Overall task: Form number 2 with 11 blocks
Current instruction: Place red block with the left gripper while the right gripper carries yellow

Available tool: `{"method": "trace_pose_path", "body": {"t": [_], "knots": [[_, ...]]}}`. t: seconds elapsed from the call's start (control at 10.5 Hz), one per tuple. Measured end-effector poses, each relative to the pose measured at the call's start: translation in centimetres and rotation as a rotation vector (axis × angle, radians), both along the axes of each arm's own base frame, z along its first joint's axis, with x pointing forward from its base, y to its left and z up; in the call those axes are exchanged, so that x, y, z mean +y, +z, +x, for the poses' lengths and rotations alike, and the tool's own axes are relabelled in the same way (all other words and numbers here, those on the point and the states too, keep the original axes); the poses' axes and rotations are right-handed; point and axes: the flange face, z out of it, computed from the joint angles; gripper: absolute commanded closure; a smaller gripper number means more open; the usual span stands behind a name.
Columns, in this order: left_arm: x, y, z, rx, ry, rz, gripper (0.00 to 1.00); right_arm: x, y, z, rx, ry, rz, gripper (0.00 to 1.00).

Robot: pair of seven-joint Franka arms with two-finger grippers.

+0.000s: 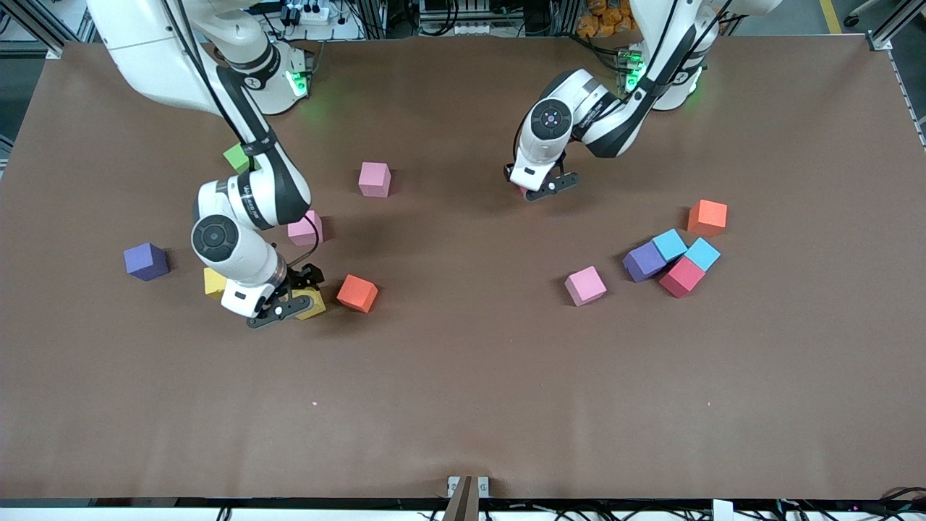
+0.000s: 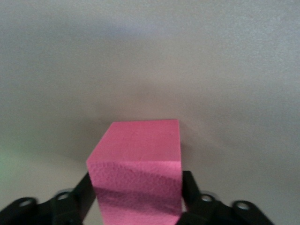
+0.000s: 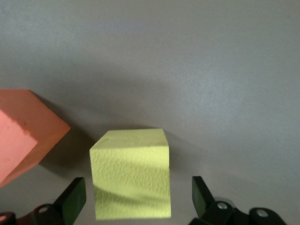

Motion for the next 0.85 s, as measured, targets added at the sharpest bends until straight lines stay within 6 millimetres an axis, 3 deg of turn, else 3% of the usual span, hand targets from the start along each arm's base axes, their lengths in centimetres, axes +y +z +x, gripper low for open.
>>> {"method": "trace_pose_path", "body": {"t": [0.19, 0.47, 0.57, 0.66, 0.76, 0.85], "knots": [[-1.6, 0.6, -0.9, -0.014, -0.037, -0.019, 1.00, 0.0, -1.5, -0.1, 0.001, 0.000, -0.001, 0.00], [-6.5, 3.3, -2.3, -0.055, -0.200, -0.091, 1.00, 0.1, -2.0, -0.2, 0.007, 0.001, -0.001, 0.00], [-7.6, 4.2, -2.1, -0.050, -0.235, -0.089, 1.00, 0.1, -2.0, -0.2, 0.007, 0.001, -0.001, 0.19], [-8.9, 5.0, -1.8, -0.029, -0.267, -0.071, 1.00, 0.2, -2.0, -0.1, 0.005, 0.001, 0.000, 0.49], [-10.6, 5.7, -1.6, -0.010, -0.294, -0.056, 1.00, 0.2, -2.0, -0.1, 0.003, 0.001, 0.000, 0.70], [-12.1, 5.8, -1.5, -0.001, -0.312, -0.052, 1.00, 0.2, -2.0, -0.1, 0.002, 0.001, 0.001, 0.82]]}}
